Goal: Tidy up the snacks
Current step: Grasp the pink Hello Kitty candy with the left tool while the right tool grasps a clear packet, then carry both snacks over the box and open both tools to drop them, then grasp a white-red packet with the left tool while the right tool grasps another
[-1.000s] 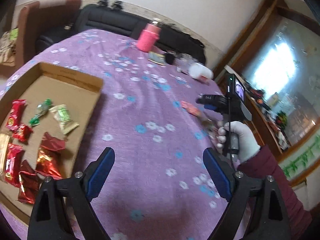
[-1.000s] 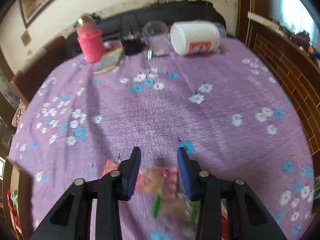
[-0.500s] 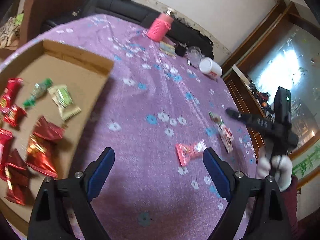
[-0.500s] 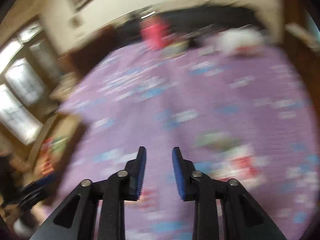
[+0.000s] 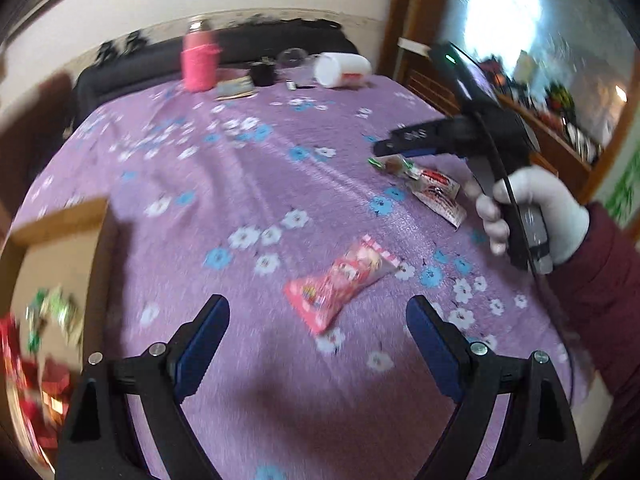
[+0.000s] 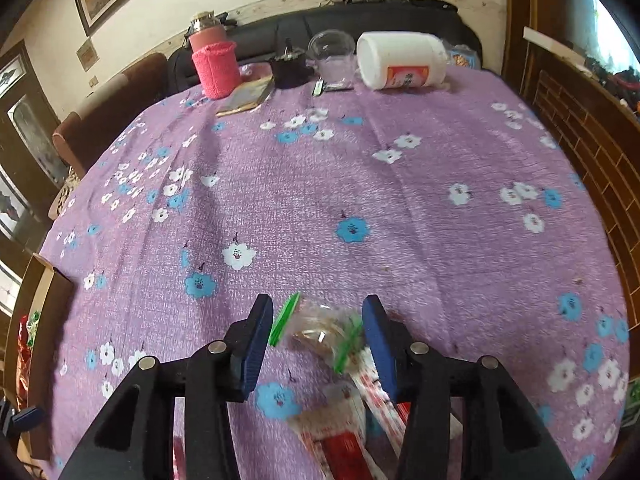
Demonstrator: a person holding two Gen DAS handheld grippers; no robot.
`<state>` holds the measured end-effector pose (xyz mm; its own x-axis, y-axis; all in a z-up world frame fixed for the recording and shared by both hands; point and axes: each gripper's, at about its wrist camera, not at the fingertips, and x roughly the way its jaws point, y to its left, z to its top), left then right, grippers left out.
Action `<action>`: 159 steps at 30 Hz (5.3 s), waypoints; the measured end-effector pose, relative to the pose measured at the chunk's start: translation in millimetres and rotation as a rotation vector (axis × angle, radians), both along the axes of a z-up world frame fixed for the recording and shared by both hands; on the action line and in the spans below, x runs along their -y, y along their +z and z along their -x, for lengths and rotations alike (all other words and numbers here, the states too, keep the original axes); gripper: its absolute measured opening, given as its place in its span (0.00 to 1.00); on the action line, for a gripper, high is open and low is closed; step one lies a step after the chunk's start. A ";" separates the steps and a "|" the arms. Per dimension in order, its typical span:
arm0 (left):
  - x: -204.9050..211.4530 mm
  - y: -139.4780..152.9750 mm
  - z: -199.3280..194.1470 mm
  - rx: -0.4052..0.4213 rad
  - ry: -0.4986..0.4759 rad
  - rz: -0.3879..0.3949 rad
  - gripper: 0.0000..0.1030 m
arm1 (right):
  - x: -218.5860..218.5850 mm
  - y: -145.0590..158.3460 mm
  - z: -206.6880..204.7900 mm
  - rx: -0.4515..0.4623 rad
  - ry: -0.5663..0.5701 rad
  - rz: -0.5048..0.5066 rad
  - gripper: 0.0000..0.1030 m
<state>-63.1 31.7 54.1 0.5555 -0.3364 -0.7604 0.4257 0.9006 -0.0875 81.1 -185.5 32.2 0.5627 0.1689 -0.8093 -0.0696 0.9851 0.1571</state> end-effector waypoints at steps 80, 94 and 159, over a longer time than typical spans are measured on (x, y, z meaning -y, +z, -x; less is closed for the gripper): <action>-298.5 3.2 -86.9 -0.145 0.563 0.234 0.22 | -330.3 39.4 62.9 0.037 0.514 -0.106 0.27; -311.6 29.0 -51.7 -0.041 0.592 0.287 0.74 | -358.3 19.0 49.6 0.047 0.478 -0.105 0.44; -110.5 -0.8 41.1 -0.123 0.304 0.391 0.85 | -92.6 -22.0 167.0 -0.129 0.317 -0.268 0.51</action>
<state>-104.2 142.2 53.3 0.5868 -0.4459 -0.6759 0.1143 0.8720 -0.4760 -85.8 -92.9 10.2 0.3460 0.5304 -0.7739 -0.3249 0.8416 0.4315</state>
